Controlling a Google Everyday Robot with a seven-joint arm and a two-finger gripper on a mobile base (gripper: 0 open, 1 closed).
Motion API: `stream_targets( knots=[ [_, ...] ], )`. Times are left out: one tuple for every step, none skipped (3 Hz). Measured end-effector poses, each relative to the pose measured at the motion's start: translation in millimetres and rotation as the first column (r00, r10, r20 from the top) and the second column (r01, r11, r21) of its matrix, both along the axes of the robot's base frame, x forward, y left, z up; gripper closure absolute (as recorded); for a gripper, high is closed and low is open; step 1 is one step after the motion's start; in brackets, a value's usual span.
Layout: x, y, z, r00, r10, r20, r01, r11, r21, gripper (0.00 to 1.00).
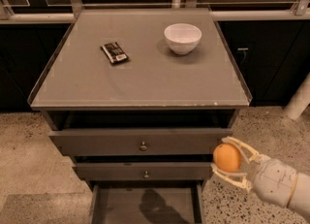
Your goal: Pick orange from bottom drawer and place on counter
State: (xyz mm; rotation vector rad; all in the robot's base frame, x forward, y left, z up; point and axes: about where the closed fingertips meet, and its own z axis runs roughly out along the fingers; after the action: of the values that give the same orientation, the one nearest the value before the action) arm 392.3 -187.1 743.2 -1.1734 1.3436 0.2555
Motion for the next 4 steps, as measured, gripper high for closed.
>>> stream_targets(
  knots=[
    [0.6, 2.1, 13.3, 0.9999, 0.000, 0.011, 0.000, 0.999, -0.041, 1.00],
    [0.6, 2.1, 13.3, 0.9999, 0.000, 0.011, 0.000, 0.999, -0.041, 1.00],
    [8.3, -3.7, 29.1, 0.9997, 0.023, 0.002, -0.023, 0.995, -0.093, 1.00],
    [36.2, -20.6, 67.1, 0.9953, 0.085, -0.047, -0.093, 0.969, -0.231, 1.00]
  ],
)
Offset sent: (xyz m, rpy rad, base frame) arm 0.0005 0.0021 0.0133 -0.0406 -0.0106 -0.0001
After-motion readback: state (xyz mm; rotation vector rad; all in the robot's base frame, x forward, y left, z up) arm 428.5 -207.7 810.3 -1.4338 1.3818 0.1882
